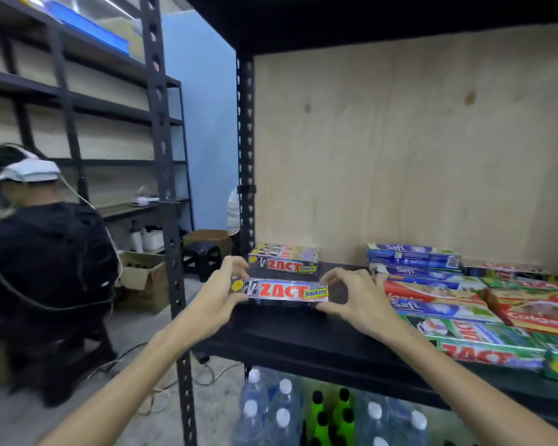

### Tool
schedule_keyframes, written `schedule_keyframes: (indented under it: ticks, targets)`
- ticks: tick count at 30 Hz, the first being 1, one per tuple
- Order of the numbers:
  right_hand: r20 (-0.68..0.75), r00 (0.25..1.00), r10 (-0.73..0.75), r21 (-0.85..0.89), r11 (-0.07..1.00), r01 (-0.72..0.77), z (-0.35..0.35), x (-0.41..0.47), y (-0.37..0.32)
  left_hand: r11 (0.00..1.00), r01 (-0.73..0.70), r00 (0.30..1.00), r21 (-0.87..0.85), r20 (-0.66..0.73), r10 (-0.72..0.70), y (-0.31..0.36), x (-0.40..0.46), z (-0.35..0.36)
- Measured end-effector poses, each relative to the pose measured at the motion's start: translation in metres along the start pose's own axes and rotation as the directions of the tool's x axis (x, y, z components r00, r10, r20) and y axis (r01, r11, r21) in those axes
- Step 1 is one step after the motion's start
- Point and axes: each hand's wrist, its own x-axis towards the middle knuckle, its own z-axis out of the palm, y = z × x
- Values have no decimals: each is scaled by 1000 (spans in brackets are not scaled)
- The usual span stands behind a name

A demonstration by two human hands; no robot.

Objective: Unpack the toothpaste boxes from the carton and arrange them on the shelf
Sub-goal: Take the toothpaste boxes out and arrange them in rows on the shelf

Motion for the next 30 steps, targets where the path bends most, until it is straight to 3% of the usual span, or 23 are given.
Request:
schedule_keyframes:
  ticks: [3, 7, 13, 19, 22, 24, 26, 28, 30]
  targets:
    - [82, 997, 15, 18, 1000, -16, 14, -4, -2, 999, -3, 1000, -36, -22, 3, -11, -13, -7]
    - [85, 996, -13, 31, 999, 10, 17, -7, 2, 968, 86, 989, -235, -99, -112, -14, -20, -10]
    - [74, 997, -6, -25, 1000, 7, 21, -3, 5, 943, 277, 959, -187, -14, -284, -26, -7, 1]
    - [150, 988, 40, -92, 995, -26, 24, 4, 5, 935, 328, 945, -135, 61, -322, -31, 7, 5]
    - [69, 997, 45, -106, 994, -37, 23, 2, -6, 931, 363, 929, -39, -64, -364, -26, 12, 19]
    - [-18, 998, 63, -69, 996, -64, 26, -5, -15, 931, 363, 906, -29, -225, -360, -18, 11, 30]
    - [-90, 992, 87, 8, 996, -87, 31, -12, -23, 944, 327, 896, -54, -301, -327, -8, 9, 40]
    - [-120, 989, 90, 94, 992, -79, 35, -14, -28, 953, 294, 926, -73, -226, -303, 2, 6, 48]
    - [-35, 998, 61, 270, 962, -49, 33, -15, -29, 951, 293, 947, -99, -105, -302, 14, 1, 50]
